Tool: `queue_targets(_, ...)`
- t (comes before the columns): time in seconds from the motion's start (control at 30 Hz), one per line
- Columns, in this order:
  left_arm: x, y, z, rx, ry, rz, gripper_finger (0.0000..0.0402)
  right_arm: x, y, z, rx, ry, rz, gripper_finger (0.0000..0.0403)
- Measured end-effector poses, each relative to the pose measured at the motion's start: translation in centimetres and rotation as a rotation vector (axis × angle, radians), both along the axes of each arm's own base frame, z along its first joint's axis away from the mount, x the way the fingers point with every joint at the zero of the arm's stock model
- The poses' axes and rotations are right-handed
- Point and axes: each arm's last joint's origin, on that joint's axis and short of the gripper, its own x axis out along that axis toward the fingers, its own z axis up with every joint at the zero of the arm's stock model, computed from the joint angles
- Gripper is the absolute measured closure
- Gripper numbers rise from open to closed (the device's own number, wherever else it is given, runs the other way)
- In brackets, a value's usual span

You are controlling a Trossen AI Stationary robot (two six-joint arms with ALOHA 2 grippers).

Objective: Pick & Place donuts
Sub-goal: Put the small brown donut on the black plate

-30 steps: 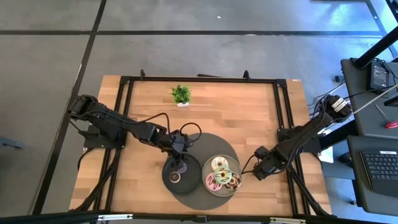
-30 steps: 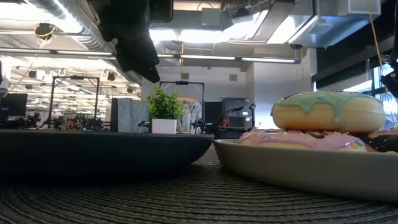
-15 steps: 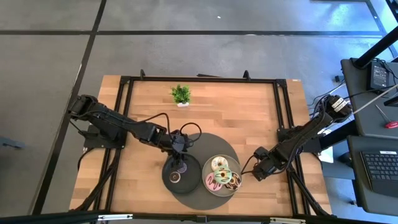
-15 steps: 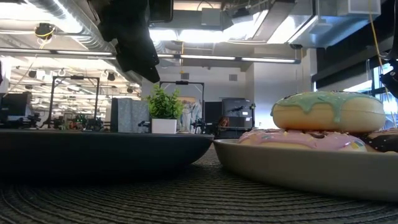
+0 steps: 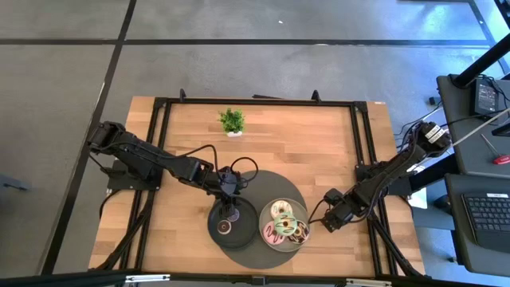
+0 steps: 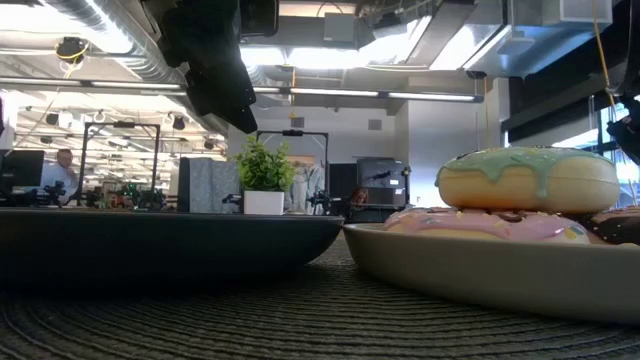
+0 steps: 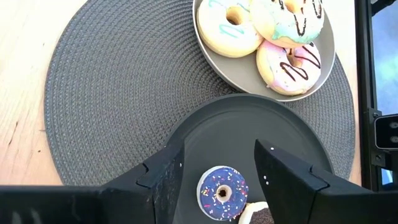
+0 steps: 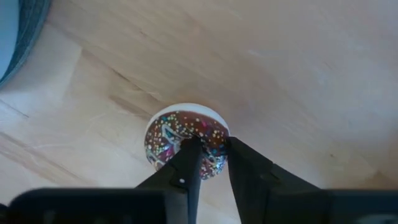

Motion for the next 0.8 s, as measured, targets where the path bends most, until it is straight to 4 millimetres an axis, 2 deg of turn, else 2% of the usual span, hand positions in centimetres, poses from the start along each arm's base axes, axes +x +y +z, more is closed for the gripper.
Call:
queue_targets(0.27,0.0,0.0,0.0,-0.003,0.000,0.003,0.0208,-0.1,-0.1,-0.5,0.014,-0.011,0.001,0.0371)
queue_targets(0.4,0.0,0.0,0.0,-0.012,0.002,0.013,0.0211,0.1,0.1,0.1,0.010,-0.008,0.012,0.0394)
queue_targets(0.6,0.0,0.0,0.0,-0.021,0.004,0.012,0.0210,1.8,0.0,3.4,-0.027,-0.015,0.101,0.0385)
queue_targets(0.8,0.0,-0.1,0.0,-0.037,0.008,0.002,0.0208,5.7,-2.5,8.0,-0.132,-0.184,0.214,0.0380)
